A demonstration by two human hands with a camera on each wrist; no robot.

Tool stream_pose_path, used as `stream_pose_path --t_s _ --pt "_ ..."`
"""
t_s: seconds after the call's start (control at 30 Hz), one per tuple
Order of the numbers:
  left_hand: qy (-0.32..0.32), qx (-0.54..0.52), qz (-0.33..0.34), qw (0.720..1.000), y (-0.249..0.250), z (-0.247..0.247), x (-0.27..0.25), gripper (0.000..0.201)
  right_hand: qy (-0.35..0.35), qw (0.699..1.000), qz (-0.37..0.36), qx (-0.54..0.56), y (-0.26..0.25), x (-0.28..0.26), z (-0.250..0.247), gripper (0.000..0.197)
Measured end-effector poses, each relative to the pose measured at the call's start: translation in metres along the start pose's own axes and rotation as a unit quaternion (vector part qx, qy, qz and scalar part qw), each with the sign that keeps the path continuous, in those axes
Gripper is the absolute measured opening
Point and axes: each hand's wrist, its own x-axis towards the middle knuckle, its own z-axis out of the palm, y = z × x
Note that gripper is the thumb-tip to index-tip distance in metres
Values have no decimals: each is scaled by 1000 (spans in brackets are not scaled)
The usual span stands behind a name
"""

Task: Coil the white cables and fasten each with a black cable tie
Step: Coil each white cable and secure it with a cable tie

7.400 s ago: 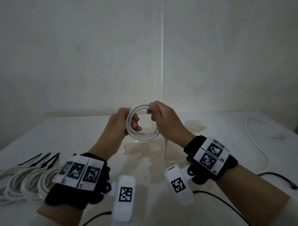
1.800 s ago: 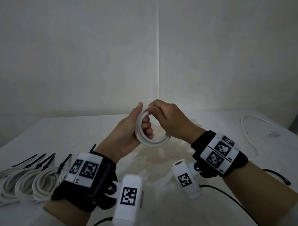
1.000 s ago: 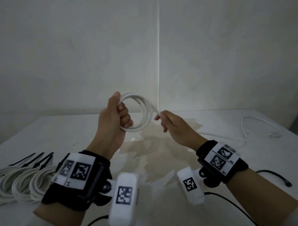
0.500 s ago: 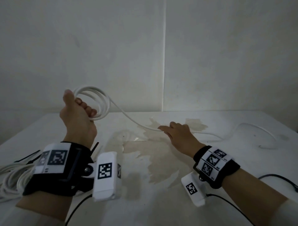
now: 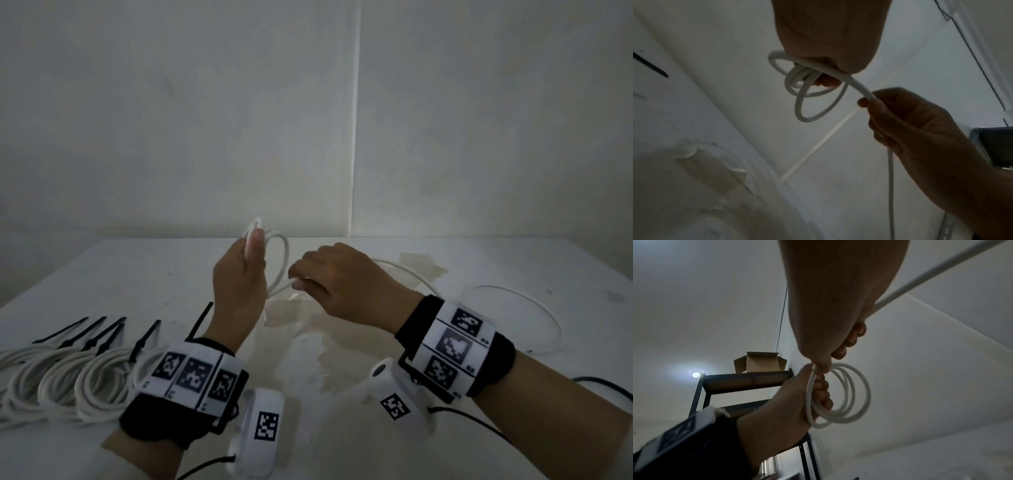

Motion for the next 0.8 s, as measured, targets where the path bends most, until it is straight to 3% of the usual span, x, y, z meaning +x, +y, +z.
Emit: stream_pose_path --t_s 0.13,0.43,0.57,0.67,0.7,0.8 --pt "-71 -15 -10 997 1 2 -8 44 1 998 36 43 2 4 -11 15" --pt "-210 -101 -143 962 17 -1 -12 46 -9 955 178 237 17 8 -27 27" --pt "-171 -200 -222 939 25 0 -8 49 -47 917 232 322 18 11 -29 33" --pt "-161 -281 -263 909 28 -1 -4 50 -104 886 252 374 19 7 -30 54" --pt "-162 -300 -274 899 28 -2 -3 51 -113 880 256 383 21 5 -31 53" --pt "-176 -326 -289 883 28 -2 -3 54 -95 873 264 399 25 2 -32 26"
